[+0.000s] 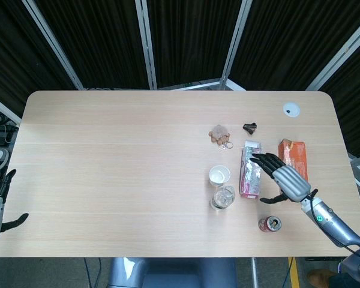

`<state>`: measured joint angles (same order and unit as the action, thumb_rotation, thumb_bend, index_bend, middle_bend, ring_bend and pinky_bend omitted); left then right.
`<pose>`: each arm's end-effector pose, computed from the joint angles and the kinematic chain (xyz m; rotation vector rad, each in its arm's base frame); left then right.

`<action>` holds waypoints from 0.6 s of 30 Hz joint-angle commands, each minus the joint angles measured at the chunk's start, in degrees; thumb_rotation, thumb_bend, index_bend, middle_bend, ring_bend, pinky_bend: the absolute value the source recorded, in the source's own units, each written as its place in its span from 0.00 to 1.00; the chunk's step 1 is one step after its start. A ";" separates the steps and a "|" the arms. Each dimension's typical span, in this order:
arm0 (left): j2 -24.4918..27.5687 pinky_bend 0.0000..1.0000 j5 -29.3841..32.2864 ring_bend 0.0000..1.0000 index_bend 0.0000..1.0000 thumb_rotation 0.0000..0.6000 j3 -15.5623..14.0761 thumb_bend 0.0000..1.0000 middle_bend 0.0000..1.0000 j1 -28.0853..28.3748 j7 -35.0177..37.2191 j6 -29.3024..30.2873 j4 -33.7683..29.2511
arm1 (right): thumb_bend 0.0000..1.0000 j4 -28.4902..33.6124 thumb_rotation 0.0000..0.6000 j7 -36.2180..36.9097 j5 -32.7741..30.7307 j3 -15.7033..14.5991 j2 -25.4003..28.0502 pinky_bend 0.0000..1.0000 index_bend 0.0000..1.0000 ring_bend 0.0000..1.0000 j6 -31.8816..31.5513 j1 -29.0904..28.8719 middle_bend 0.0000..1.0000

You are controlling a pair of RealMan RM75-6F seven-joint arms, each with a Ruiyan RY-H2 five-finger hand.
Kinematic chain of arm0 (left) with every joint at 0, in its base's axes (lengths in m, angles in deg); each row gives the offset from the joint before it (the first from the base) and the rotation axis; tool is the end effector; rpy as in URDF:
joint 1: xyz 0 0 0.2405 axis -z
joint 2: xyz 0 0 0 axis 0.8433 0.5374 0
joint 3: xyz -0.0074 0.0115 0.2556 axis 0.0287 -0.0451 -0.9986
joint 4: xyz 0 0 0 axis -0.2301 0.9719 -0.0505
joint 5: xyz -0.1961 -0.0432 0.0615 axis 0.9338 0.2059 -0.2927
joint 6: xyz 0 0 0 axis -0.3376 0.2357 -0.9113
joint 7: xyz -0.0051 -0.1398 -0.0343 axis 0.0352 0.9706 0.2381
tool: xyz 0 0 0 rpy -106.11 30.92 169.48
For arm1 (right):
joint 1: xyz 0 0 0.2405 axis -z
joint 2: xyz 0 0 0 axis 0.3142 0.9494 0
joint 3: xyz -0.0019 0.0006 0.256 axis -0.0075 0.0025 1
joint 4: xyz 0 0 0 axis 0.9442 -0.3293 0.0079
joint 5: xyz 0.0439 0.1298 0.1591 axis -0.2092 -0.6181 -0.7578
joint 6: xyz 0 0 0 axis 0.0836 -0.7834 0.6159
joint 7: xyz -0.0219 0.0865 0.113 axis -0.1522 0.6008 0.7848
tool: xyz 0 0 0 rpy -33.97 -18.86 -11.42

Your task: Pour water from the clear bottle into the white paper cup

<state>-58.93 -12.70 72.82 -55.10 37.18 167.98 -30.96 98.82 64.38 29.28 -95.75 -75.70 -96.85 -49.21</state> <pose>-0.2927 0.1622 0.1612 -1.3465 -0.8634 -0.7581 -0.2961 -0.3070 0.1007 1.9222 -1.0231 1.1594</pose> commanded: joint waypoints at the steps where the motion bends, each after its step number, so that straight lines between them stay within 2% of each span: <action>1: -0.31 0.00 -0.34 0.00 0.00 1.00 0.33 0.00 0.00 -0.17 -0.01 0.79 0.47 | 0.00 -4.48 1.00 -8.15 -1.85 2.05 -0.67 0.00 0.00 0.00 -6.51 4.41 0.00; 4: -0.64 0.00 -0.74 0.00 0.00 1.00 0.68 0.00 0.00 -0.21 0.25 1.50 1.13 | 0.00 -4.36 1.00 -11.81 -4.16 3.80 -0.68 0.00 0.00 0.00 -9.41 6.81 0.00; 10: -1.30 0.00 -1.64 0.00 0.00 1.00 1.52 0.00 0.00 -0.27 2.12 2.96 3.22 | 0.00 2.64 1.00 -22.36 -10.04 7.56 1.35 0.00 0.00 0.00 -13.90 12.14 0.00; 15: -1.52 0.00 -2.44 0.00 0.00 1.00 1.93 0.00 0.00 -0.13 4.06 3.49 4.57 | 0.00 8.74 1.00 -28.31 -11.28 8.04 3.15 0.00 0.00 0.00 -16.45 15.05 0.00; 18: -1.74 0.00 -3.48 0.00 0.00 1.00 1.85 0.00 0.00 -0.06 5.60 3.79 5.89 | 0.00 14.82 1.00 -32.50 -12.13 8.23 5.42 0.00 0.00 0.00 -17.41 16.94 0.00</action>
<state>-60.54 -15.71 74.69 -55.21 42.21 171.61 -25.59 109.49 35.29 18.25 -88.01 -72.28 -112.91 -34.27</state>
